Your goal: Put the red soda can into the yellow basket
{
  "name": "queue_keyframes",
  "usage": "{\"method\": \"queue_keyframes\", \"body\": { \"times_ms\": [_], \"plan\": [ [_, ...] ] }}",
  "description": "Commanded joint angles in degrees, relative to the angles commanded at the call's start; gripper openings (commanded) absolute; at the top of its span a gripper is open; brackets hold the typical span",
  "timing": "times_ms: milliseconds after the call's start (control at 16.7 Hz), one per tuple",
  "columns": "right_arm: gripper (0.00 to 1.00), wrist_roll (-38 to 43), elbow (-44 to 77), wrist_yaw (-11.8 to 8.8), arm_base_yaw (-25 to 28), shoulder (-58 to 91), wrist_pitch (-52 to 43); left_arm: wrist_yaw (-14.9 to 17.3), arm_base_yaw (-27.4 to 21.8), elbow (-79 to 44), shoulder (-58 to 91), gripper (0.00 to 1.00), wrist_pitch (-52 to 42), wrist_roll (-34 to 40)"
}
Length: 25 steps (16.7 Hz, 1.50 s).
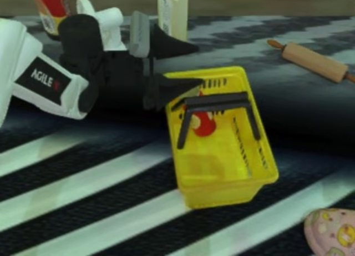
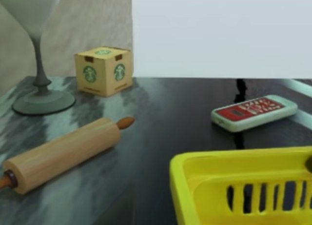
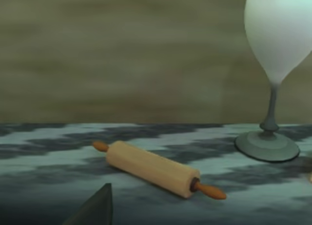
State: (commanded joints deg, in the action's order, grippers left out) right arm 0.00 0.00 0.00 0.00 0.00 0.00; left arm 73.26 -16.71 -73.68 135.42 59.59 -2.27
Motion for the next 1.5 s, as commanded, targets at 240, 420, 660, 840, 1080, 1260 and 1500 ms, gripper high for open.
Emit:
{"method": "queue_keyframes", "body": {
  "times_ms": [240, 420, 660, 840, 1080, 1260, 1500],
  "plan": [
    [1.00, 0.00, 0.00, 0.00, 0.00, 0.00, 0.00, 0.00, 0.00, 0.00, 0.00, 1.00, 0.00, 0.00],
    [1.00, 0.00, 0.00, 0.00, 0.00, 0.00, 0.00, -0.13, -0.19, -0.06, -0.22, 1.00, -0.13, -0.05],
    [1.00, -2.10, 3.01, -0.12, 1.41, 3.37, -3.22, -2.35, 0.32, 1.68, -3.52, 1.00, -1.91, 0.69],
    [1.00, -7.02, 11.15, -0.17, 4.51, 12.14, -10.83, -7.54, 1.80, 5.76, -11.77, 1.00, -5.97, 2.23],
    [1.00, -16.38, 29.59, -0.07, 10.24, 31.58, -24.37, -17.85, 5.00, 14.50, -29.69, 1.00, -14.29, 4.67],
    [1.00, -24.60, 47.96, 0.04, 15.27, 50.11, -35.38, -27.32, 7.81, 23.50, -47.13, 1.00, -22.31, 6.18],
    [1.00, -35.98, 74.43, 0.25, 22.25, 75.73, -50.00, -41.00, 11.44, 37.83, -73.25, 1.00, -34.26, 7.08]
  ]
}}
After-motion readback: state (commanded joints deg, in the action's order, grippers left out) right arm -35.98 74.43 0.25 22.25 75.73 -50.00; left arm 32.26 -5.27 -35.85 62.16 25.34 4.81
